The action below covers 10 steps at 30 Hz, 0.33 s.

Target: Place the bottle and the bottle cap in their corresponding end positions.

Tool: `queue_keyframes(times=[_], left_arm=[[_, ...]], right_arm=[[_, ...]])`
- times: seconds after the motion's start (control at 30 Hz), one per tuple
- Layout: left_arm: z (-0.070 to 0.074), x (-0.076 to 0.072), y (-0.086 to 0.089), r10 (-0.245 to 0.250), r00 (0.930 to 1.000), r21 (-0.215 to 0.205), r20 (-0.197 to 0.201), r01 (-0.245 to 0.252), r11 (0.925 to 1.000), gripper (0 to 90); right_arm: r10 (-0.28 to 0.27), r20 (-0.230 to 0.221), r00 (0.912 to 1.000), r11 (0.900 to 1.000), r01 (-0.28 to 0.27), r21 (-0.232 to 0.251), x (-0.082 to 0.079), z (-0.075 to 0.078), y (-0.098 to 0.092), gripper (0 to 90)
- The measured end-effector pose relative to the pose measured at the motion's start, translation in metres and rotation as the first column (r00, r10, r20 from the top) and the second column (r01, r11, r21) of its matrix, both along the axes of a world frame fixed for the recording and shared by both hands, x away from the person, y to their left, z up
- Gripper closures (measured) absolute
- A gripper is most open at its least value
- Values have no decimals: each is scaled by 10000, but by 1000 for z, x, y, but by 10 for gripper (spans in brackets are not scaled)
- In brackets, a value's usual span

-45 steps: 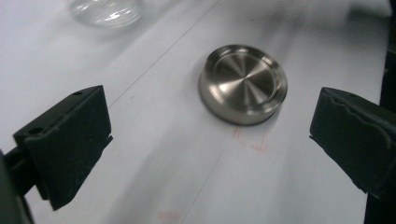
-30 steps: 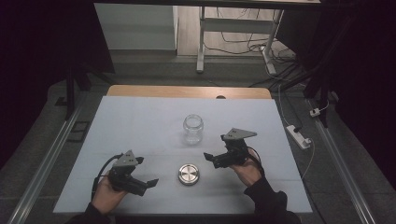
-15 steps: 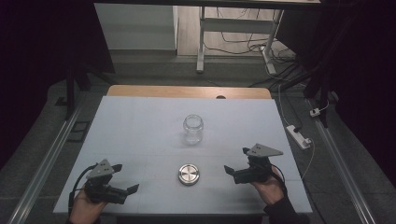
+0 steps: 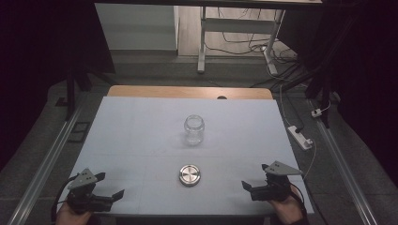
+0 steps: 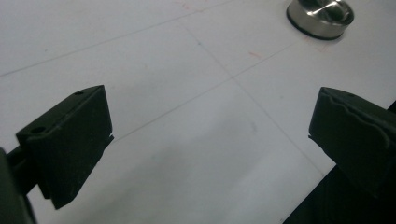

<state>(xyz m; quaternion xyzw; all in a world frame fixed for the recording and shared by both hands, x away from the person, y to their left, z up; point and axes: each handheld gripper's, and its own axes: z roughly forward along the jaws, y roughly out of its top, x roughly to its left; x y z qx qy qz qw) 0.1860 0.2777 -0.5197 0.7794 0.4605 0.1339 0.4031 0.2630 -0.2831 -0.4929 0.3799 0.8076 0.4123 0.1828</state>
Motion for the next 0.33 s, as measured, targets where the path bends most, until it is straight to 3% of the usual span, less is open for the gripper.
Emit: queue_keyframes(times=[0.13, 0.33], left_arm=[[-1, -4, 2, 173, 9998, 47, -16, -173, 9998, 3], [-1, -3, 3, 209, 9997, -14, -116, -209, 9998, 5]], right_arm=[[-345, -257, 9991, 9993, 342, -122, -7, -3, -11, 0], [-592, -451, 9972, 9979, 603, 228, -10, -2, -21, 0]])
